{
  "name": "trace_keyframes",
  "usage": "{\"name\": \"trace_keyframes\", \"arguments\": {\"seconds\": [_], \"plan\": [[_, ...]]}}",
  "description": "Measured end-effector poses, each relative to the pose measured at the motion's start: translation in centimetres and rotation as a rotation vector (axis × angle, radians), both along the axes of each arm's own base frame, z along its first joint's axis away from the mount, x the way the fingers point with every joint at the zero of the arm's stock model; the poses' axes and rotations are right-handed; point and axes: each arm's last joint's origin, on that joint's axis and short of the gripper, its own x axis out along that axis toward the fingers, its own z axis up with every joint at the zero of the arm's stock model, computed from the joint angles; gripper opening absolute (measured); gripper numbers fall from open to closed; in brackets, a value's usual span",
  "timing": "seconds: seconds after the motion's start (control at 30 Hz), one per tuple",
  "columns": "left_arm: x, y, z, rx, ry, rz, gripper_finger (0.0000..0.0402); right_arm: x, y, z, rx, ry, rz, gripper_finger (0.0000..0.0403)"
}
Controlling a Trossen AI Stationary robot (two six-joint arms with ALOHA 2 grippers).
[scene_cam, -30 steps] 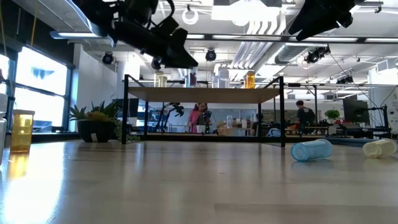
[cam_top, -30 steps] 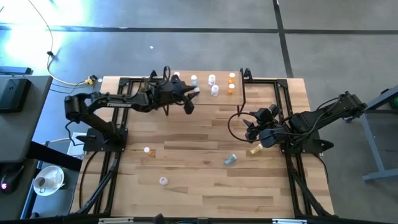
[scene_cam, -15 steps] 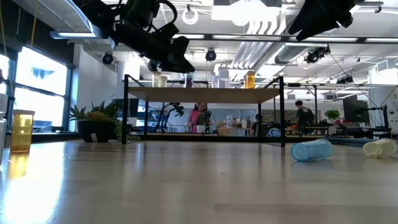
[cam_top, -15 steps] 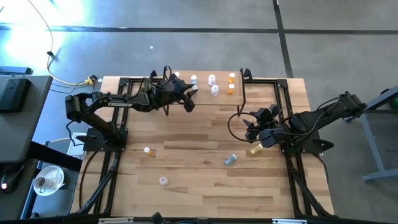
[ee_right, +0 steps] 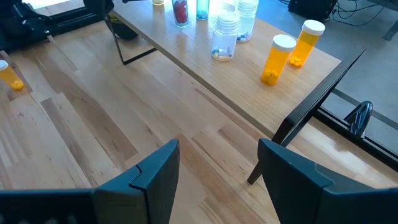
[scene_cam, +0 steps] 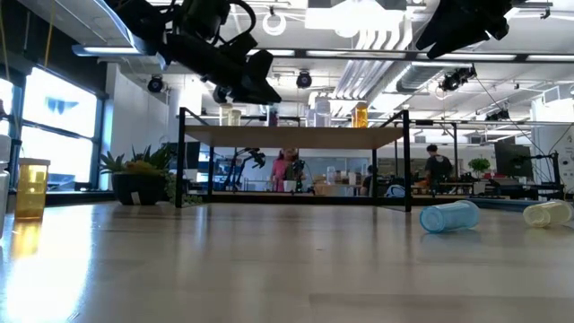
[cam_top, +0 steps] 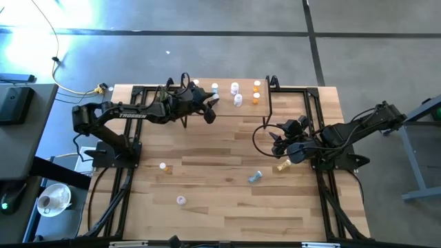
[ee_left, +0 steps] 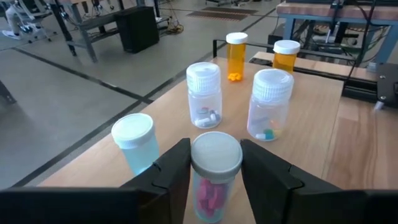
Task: Pick and place medicine bottles onto shelf by color
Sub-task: Put the bottom blue pill bottle on the shelf
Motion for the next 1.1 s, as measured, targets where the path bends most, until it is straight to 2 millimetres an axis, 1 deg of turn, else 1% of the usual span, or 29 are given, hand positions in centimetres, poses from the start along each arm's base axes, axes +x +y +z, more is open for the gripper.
{"name": "trace_keyframes", "arguments": {"seconds": [1.1], "plan": [[-0.08, -0.04, -0.22, 0.002, 0.031, 0.021, 0.0129, 0.0, 0.01, 0.0, 0.0, 0.0, 0.001, 0.0209]]}}
